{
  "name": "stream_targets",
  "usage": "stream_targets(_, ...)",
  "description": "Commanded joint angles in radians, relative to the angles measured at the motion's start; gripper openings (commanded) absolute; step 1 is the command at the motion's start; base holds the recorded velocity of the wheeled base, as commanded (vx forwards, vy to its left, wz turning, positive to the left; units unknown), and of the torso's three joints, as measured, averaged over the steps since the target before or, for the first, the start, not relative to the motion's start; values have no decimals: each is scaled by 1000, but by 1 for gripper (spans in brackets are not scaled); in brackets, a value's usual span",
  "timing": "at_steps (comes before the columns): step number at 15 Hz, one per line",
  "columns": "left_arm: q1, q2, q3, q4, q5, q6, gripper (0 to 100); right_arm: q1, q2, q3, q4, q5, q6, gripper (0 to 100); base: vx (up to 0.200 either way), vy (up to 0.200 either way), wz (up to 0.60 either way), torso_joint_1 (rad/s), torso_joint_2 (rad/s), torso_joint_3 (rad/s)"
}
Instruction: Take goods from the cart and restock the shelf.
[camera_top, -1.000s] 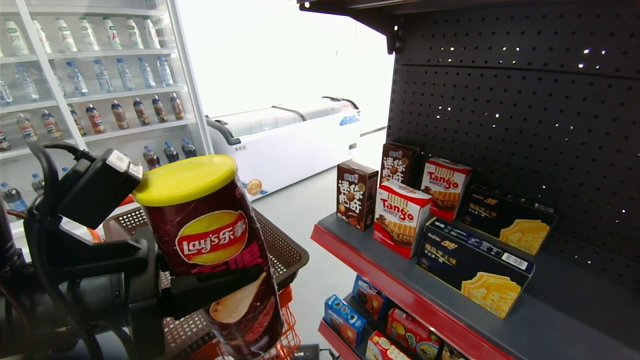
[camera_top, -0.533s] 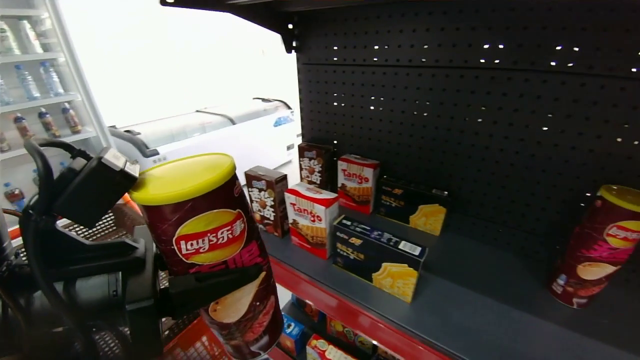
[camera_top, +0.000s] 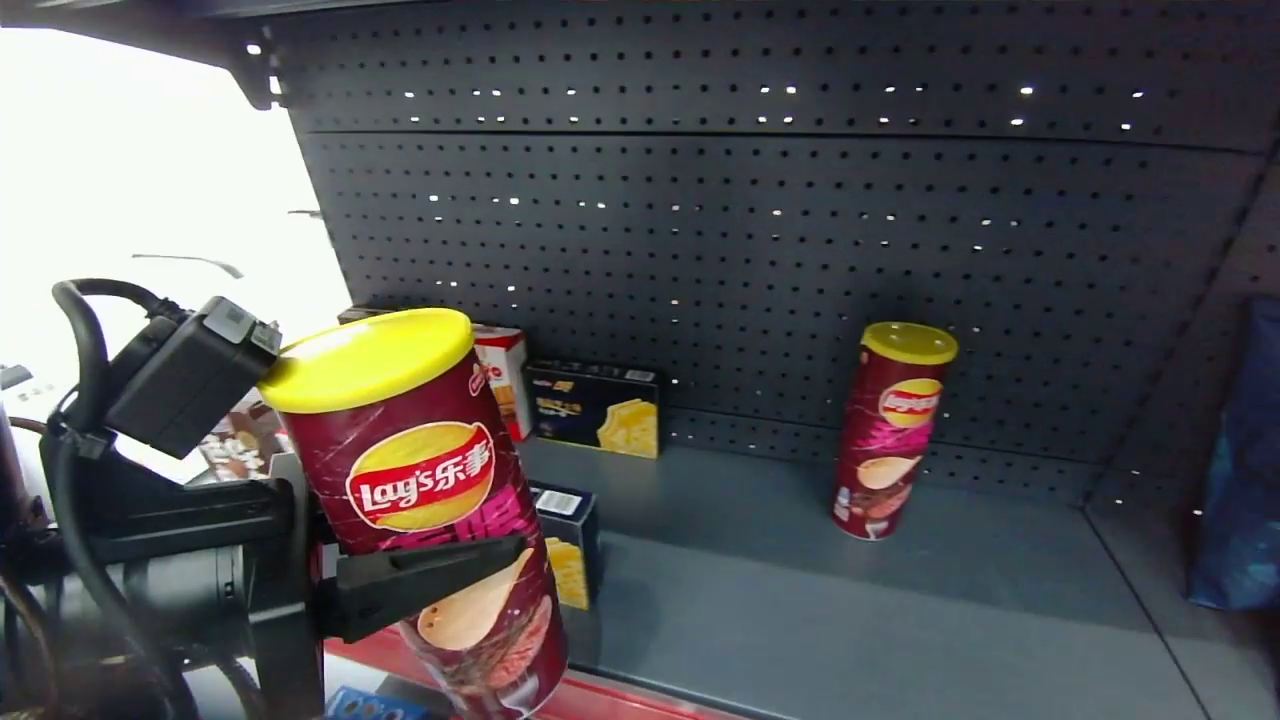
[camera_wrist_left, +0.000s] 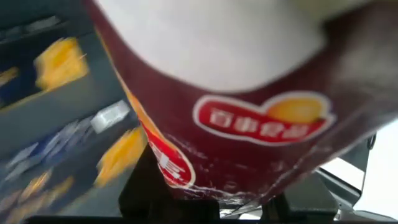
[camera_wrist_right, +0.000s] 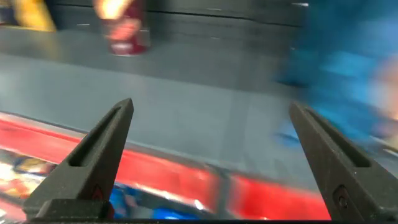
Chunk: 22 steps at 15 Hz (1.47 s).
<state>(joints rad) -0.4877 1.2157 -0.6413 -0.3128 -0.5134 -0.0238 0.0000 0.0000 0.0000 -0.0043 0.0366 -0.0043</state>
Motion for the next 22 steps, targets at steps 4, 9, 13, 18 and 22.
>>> stream_targets(4, 1, 2, 3, -2, 1, -1, 0, 0, 0, 0, 0, 0, 0, 100, 0, 0, -600, 4, 0, 4)
stream_targets(9, 6, 2, 18, -5, 3, -2, 0, 0, 0, 0, 0, 0, 1, 100, 0, 0, 0, 0, 0, 0)
stream_targets(13, 9, 2, 17, -6, 6, -2, 0, 0, 0, 0, 0, 3, -3, 100, 0, 0, 0, 0, 0, 0)
stream_targets(18, 9, -4, 14, -8, 9, -1, 0, 35, 95, -110, -6, 39, -6, 100, 0, 0, 0, 0, 0, 0)
stream_targets(22, 0, -1, 15, -8, 10, 5, 0, 178, 505, -506, 43, 121, -80, 100, 0, 0, 0, 0, 0, 0)
